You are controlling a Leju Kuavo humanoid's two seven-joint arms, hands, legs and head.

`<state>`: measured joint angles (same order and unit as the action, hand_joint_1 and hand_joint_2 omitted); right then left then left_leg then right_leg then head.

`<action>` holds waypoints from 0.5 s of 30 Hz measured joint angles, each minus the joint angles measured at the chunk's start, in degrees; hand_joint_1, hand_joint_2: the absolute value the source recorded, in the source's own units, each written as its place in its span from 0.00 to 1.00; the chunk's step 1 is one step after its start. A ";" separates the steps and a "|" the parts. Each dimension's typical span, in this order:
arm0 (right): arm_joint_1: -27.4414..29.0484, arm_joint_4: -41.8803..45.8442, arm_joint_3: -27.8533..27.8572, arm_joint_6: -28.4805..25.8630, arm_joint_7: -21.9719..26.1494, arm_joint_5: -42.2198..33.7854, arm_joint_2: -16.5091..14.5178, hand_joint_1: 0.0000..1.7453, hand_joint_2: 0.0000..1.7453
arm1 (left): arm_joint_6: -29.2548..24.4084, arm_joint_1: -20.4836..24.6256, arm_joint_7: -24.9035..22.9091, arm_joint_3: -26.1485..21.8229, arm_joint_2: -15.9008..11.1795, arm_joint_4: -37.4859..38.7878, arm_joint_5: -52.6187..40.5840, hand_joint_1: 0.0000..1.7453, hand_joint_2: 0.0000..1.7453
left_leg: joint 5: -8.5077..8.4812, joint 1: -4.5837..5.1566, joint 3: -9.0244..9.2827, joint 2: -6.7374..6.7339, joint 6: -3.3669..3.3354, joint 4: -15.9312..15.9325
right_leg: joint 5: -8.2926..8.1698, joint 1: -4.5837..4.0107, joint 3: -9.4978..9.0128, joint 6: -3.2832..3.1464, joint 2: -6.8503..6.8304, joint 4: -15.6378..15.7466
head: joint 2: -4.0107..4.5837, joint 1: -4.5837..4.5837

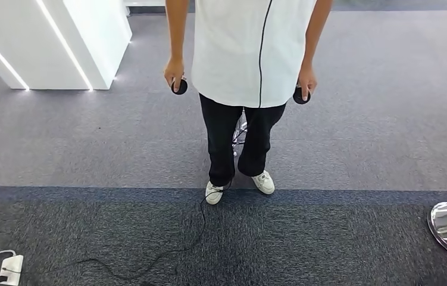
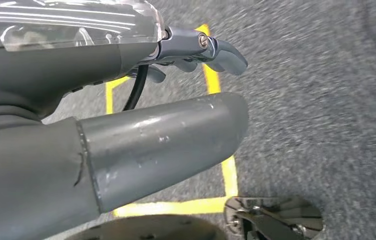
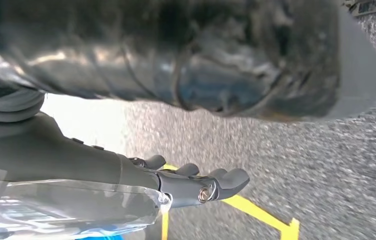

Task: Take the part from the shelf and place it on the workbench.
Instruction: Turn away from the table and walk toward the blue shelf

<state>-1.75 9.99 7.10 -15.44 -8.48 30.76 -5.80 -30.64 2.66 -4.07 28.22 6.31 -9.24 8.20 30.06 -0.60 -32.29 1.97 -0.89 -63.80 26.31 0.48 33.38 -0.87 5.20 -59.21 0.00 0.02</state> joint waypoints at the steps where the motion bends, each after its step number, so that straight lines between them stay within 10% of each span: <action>1: -0.02 0.00 0.03 0.03 -0.05 -0.04 -0.01 0.00 0.00 | 0.02 0.01 0.00 0.00 0.01 0.01 -0.02 0.00 0.00 | -1.18 0.02 1.13 1.17 -0.16 2.95 | -0.02 0.03 0.10 0.24 0.66 -0.08 | 0.00 0.00; 5: 0.37 0.00 0.26 0.04 -0.13 -0.10 0.01 0.00 0.00 | 0.14 0.43 0.01 0.01 0.08 0.05 -0.14 0.00 0.00 | -1.93 0.26 2.16 1.13 -0.91 5.82 | -0.35 0.42 0.76 1.80 2.36 -0.08 | 0.00 -0.04; 11: 0.25 0.00 0.48 -0.07 0.20 -0.23 0.05 0.00 0.00 | 0.26 0.07 0.62 0.06 0.21 0.06 -0.51 0.00 0.00 | -2.70 0.27 2.58 -3.73 -2.19 7.16 | 6.92 0.56 7.68 2.89 -4.53 -14.50 | 0.00 -0.41; 15: 0.30 0.00 0.87 -0.20 0.37 -0.31 0.10 0.00 0.00 | 0.27 0.20 0.89 0.16 0.35 0.06 -0.80 0.00 0.00 | -2.10 0.31 2.95 -6.43 -1.50 6.92 | 1.52 0.81 2.17 3.17 -7.23 -4.81 | 0.00 -0.43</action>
<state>-1.46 9.99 7.97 -15.64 -8.11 30.45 -5.70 -30.37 2.86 -3.17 28.38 6.66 -9.18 7.40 27.96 -0.28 -29.34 -4.46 -2.39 -56.88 27.83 1.29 35.55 2.30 -2.03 -64.02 0.00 -0.40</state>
